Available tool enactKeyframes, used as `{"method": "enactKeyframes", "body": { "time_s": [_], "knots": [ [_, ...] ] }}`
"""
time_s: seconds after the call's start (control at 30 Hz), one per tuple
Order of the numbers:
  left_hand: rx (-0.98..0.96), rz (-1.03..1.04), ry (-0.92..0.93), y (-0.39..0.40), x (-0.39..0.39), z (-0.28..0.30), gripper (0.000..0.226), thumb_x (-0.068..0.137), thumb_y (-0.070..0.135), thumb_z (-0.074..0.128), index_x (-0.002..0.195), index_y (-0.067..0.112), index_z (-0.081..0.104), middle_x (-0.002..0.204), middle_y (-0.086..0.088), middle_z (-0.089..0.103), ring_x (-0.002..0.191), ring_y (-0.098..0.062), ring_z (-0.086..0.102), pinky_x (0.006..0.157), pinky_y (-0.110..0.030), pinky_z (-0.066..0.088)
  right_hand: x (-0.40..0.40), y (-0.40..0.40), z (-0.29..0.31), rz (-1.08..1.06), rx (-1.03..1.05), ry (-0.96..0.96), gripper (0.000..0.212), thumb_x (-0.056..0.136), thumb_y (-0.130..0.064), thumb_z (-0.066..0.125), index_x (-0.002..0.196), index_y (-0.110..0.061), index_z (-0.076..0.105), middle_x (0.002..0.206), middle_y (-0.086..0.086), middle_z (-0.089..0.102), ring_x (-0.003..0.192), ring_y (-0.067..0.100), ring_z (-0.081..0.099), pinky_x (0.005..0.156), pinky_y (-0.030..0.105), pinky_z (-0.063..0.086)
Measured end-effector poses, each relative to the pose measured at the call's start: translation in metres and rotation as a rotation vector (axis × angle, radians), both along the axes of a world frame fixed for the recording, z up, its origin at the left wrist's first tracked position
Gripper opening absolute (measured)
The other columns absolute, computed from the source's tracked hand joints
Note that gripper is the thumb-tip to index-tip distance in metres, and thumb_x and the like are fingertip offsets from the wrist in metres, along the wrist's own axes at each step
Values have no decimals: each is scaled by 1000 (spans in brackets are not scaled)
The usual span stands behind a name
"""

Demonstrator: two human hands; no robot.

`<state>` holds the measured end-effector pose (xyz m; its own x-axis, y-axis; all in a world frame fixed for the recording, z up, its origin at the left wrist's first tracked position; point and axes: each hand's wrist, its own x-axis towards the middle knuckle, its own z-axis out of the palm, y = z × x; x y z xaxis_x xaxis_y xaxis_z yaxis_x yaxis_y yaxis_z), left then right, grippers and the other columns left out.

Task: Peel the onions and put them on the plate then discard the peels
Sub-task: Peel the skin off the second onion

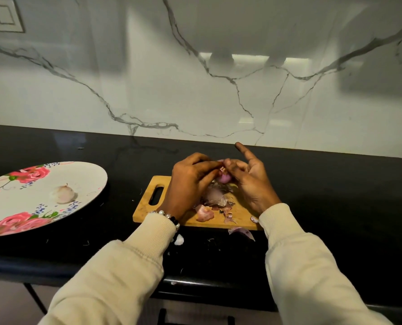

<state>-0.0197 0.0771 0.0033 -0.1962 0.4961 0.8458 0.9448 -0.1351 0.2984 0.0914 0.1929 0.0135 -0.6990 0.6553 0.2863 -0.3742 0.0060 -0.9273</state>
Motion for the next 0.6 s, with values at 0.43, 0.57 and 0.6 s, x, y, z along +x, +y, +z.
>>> {"method": "enactKeyframes", "body": {
  "time_s": [0.43,0.57,0.6],
  "knots": [
    [-70,106,175,-4,2,-2,38,92,30,47,102,2,70,90,-12,68,73,-26,67,60,-39,58,3,-4,0,42,63,-55,79,90,0,61,156,-19,21,104,9,75,106,28,69,97,50,53],
    [-36,121,129,-2,2,-4,29,91,27,51,96,5,69,92,-9,64,73,-20,63,61,-36,55,2,-4,-1,46,52,-52,79,91,1,60,156,-20,21,105,10,75,105,27,70,94,47,55],
    [-22,108,74,-1,1,-4,22,90,24,56,94,5,68,91,-7,63,73,-18,61,62,-34,53,1,-4,-2,46,49,-52,78,91,2,60,156,-20,22,107,11,75,106,28,69,93,48,55]
  ]
}}
